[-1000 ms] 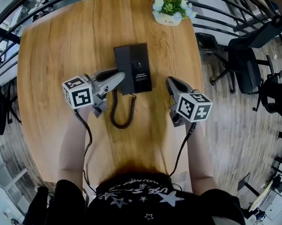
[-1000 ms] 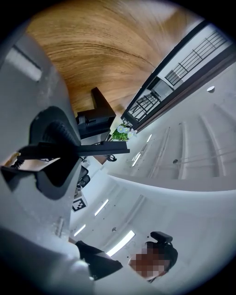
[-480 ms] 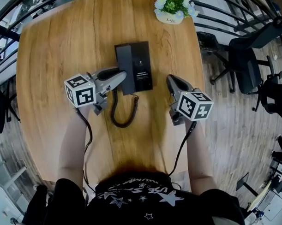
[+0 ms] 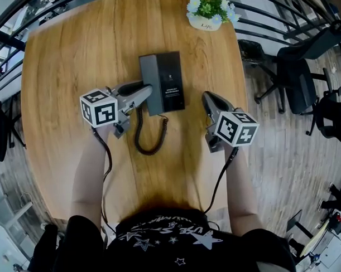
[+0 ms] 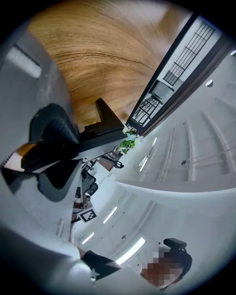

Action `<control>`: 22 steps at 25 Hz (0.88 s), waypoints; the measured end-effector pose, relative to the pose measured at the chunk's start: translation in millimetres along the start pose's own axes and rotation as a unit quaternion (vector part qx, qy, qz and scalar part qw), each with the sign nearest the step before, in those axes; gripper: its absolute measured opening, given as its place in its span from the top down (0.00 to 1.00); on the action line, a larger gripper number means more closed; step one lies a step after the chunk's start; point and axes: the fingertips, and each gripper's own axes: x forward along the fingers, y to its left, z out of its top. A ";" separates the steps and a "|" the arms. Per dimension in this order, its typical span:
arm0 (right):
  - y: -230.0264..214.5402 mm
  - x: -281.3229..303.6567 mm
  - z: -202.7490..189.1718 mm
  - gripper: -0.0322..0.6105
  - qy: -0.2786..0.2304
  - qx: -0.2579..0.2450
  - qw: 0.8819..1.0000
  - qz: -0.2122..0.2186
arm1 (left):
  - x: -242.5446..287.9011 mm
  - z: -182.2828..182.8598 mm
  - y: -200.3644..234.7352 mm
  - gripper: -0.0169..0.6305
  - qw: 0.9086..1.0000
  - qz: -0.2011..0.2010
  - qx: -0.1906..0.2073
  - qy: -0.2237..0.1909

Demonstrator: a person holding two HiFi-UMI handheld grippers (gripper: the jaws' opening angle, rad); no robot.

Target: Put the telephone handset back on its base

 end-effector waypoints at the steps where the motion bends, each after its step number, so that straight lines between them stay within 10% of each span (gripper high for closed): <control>1: 0.3 0.5 0.1 0.95 0.000 0.001 1.000 0.000 | 0.2 0.0 1.4 0.79 1.000 0.005 -0.001 0.004; 22: 25.7 -25.5 12.4 0.95 -0.020 -0.010 0.999 0.024 | -31.8 3.9 -8.3 0.72 0.994 0.105 -0.025 -0.017</control>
